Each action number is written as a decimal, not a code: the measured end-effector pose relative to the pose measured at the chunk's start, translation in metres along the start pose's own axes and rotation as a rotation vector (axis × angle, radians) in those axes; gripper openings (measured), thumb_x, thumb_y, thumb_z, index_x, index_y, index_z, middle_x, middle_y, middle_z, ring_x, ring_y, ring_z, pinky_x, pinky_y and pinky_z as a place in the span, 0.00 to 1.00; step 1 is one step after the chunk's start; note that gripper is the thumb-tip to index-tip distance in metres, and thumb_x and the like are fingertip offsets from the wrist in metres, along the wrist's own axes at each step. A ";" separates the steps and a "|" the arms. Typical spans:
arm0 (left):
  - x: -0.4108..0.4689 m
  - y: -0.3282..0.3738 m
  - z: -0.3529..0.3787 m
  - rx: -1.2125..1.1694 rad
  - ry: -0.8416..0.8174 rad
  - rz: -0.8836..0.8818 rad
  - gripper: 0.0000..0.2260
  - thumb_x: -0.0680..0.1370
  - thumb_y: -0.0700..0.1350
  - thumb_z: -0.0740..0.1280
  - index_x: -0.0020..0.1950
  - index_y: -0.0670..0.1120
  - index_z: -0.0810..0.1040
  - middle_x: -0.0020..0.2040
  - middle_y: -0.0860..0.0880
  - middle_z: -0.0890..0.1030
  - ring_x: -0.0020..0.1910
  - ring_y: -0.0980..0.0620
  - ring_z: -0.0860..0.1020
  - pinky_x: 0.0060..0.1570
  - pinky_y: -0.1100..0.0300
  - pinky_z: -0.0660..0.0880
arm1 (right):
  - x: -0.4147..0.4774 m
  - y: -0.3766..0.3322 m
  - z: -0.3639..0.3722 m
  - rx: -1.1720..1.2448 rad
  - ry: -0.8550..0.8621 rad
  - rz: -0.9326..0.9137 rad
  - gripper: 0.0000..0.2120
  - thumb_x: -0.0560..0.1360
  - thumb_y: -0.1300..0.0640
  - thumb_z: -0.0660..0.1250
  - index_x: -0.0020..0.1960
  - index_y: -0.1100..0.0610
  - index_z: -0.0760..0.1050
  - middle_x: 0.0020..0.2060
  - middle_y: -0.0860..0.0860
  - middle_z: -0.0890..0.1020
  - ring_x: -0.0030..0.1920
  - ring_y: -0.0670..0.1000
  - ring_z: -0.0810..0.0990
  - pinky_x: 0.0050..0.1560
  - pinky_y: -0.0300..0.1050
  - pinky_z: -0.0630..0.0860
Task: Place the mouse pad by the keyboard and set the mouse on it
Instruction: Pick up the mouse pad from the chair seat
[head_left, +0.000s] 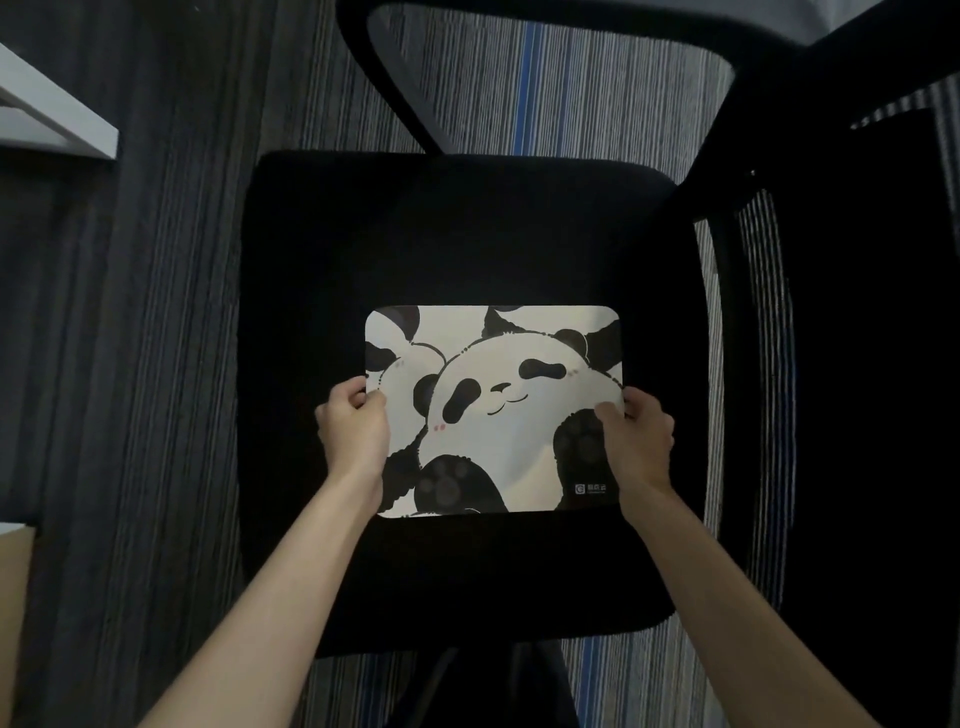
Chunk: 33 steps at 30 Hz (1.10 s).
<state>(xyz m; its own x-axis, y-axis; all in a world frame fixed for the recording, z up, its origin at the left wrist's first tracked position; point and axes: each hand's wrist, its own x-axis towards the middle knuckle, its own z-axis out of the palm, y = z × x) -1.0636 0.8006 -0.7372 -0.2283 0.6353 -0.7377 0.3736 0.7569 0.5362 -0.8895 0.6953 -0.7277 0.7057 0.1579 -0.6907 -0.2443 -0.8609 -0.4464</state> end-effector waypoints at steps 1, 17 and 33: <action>0.001 0.000 0.000 -0.021 0.020 0.011 0.15 0.74 0.40 0.59 0.60 0.43 0.72 0.60 0.42 0.75 0.55 0.45 0.76 0.48 0.54 0.72 | 0.003 0.002 -0.001 0.016 0.020 -0.007 0.19 0.73 0.57 0.61 0.64 0.59 0.68 0.64 0.58 0.68 0.63 0.59 0.68 0.61 0.53 0.71; -0.034 0.034 -0.023 -0.247 0.164 0.118 0.04 0.73 0.38 0.66 0.45 0.45 0.76 0.37 0.52 0.78 0.44 0.51 0.78 0.51 0.57 0.75 | -0.028 -0.026 -0.024 0.333 0.143 -0.149 0.08 0.73 0.60 0.64 0.49 0.59 0.80 0.35 0.48 0.79 0.44 0.53 0.79 0.57 0.53 0.77; -0.199 0.174 -0.174 -0.651 0.284 0.419 0.06 0.71 0.38 0.69 0.41 0.49 0.80 0.39 0.54 0.80 0.45 0.55 0.80 0.59 0.57 0.75 | -0.206 -0.179 -0.125 0.493 -0.056 -0.602 0.09 0.73 0.59 0.65 0.51 0.57 0.80 0.41 0.49 0.83 0.48 0.51 0.82 0.57 0.52 0.77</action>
<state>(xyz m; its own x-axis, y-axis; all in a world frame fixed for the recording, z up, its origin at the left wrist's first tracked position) -1.1099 0.8324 -0.4252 -0.4370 0.8332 -0.3387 -0.0974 0.3305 0.9388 -0.9080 0.7558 -0.4345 0.7794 0.5649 -0.2711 -0.1065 -0.3069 -0.9457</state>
